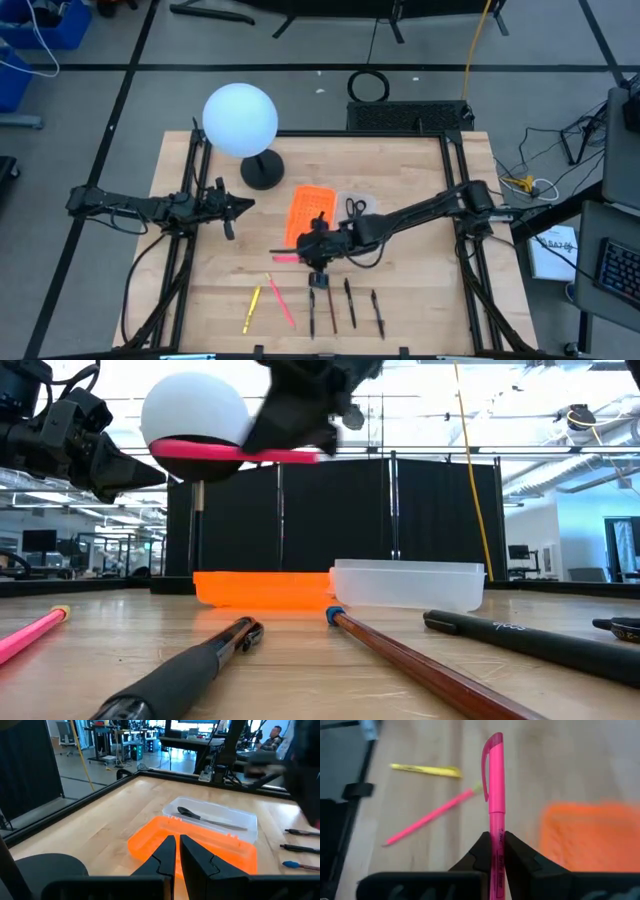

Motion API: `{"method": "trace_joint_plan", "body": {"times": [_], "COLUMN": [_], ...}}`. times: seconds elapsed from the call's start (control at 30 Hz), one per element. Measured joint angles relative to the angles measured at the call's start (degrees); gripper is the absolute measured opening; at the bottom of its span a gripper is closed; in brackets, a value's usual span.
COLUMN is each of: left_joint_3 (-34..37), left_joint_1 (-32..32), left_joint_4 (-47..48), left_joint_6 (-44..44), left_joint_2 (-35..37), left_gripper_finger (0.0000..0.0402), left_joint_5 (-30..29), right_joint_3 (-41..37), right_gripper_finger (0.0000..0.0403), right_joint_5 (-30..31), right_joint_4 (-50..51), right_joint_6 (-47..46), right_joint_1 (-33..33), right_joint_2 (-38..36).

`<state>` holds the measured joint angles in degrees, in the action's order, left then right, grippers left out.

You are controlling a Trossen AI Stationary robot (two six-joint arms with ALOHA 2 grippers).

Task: Pick & place school supplies into a supply box
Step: Put the pink pen into the orange supply box

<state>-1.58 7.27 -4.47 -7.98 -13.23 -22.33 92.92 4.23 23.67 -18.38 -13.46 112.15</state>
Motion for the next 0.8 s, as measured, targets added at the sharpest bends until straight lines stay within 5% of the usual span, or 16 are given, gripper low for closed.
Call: {"method": "trace_joint_plan", "body": {"times": [0.47,0.6,0.8], "left_joint_3": [0.0,0.0,0.0], "left_joint_1": [0.0,0.0,0.0], "left_joint_4": [0.2,0.5,-0.4], "left_joint_6": [-1.7,-1.7,-3.2], "left_joint_2": [0.0,0.0,0.0], "left_gripper_finger": [0.0031,0.0031,0.0031], "left_joint_5": [0.0,0.3,0.5], "right_joint_3": [0.0,-2.5,-16.5], "right_gripper_finger": [0.0021,0.0021,0.0021], "right_joint_5": [25.2,28.5,28.6], "right_joint_4": [39.1,37.5,21.4], "right_joint_6": [-41.2,-49.4,-59.2], "right_joint_1": [0.2,-0.7,-1.7], "right_joint_2": [-11.0,-11.8,-12.4]}}
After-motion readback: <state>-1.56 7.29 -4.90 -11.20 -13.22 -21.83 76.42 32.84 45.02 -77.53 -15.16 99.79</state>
